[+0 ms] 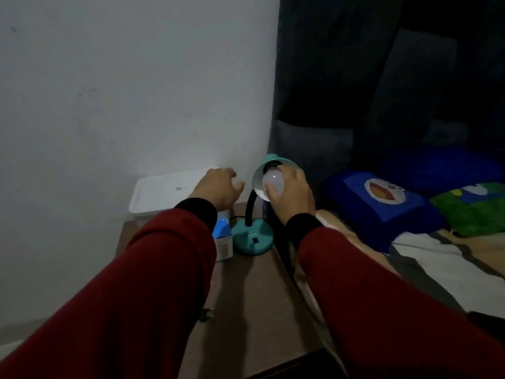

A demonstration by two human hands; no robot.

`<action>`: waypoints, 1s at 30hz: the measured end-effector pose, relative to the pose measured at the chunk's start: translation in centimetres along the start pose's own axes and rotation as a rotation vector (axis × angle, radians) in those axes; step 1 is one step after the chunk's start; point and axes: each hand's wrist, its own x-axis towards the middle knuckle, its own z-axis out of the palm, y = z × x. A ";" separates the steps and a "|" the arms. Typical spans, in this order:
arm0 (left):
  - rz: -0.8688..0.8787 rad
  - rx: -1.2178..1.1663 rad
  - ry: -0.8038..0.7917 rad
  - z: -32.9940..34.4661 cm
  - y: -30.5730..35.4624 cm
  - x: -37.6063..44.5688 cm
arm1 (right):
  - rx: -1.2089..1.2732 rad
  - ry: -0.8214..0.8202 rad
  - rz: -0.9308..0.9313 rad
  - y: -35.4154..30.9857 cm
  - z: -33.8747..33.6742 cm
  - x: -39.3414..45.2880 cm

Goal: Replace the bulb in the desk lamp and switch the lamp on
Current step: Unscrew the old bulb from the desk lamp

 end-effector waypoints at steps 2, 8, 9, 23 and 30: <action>0.014 -0.126 0.040 1.3 0.3 1.0 | 0.093 0.087 0.108 0.6 1.1 0.1; 0.047 -0.525 0.144 4.0 1.4 2.6 | 0.290 0.170 0.238 1.8 4.2 1.9; 0.060 -0.554 0.150 4.3 1.5 2.7 | 0.327 0.167 0.259 1.8 4.6 2.2; 0.018 -0.773 0.161 5.4 1.2 3.8 | 0.520 0.253 0.435 1.4 6.6 3.2; 0.028 -0.772 0.144 5.3 1.3 3.9 | 0.574 0.252 0.453 0.9 6.5 3.0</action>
